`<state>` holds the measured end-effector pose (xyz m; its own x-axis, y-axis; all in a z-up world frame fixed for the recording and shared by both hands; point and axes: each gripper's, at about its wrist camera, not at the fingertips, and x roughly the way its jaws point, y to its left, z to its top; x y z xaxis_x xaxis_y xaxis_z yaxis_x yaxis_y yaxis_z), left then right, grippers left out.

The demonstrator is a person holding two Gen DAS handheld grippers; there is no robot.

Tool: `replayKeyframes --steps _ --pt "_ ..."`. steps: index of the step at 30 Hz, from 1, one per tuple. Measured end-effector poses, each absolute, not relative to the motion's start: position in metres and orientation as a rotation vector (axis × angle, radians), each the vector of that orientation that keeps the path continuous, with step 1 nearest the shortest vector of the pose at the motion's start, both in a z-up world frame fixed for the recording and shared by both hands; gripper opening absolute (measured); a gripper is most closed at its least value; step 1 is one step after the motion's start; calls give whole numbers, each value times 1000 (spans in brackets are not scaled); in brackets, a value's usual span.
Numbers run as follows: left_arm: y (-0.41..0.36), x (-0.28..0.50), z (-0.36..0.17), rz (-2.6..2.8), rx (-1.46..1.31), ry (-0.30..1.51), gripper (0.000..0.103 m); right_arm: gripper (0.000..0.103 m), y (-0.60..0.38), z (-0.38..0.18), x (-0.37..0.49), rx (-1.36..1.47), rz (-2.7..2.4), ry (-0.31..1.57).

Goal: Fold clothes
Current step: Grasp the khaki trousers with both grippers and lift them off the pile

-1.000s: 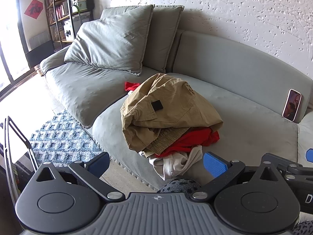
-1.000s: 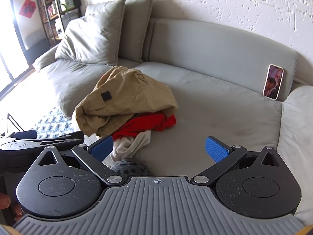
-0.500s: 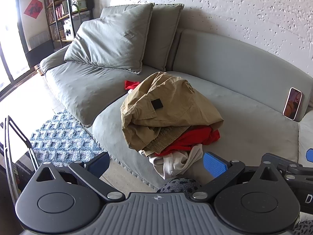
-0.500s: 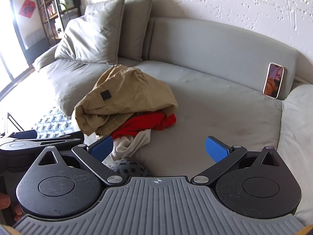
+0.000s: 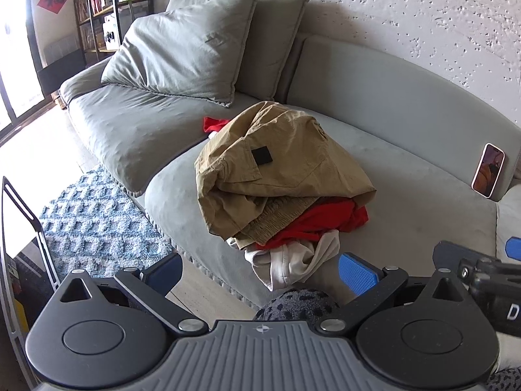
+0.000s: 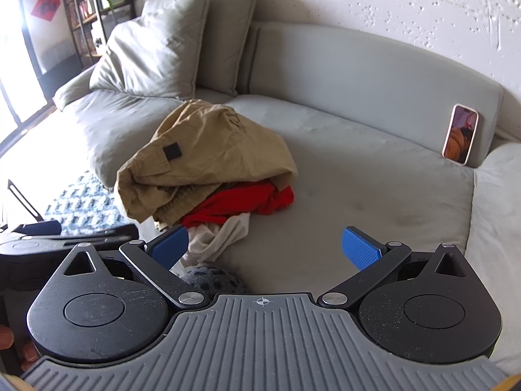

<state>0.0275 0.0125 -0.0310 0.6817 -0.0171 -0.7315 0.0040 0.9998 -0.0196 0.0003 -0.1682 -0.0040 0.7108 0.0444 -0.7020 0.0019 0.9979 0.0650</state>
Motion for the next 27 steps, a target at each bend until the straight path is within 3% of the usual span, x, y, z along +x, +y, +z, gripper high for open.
replayKeyframes --steps 6,17,18,20,27 --pt "47 42 -59 77 -81 741 102 103 -146 -31 39 63 67 740" --pt "133 91 -104 276 -198 819 102 102 -63 -85 133 47 300 776" --pt "141 92 -106 309 -194 809 102 100 -53 -88 139 46 317 783" --pt "153 92 -108 370 -191 794 102 84 -35 -92 149 57 349 794" --pt "181 92 -117 439 -236 820 102 72 22 -113 168 51 434 829"
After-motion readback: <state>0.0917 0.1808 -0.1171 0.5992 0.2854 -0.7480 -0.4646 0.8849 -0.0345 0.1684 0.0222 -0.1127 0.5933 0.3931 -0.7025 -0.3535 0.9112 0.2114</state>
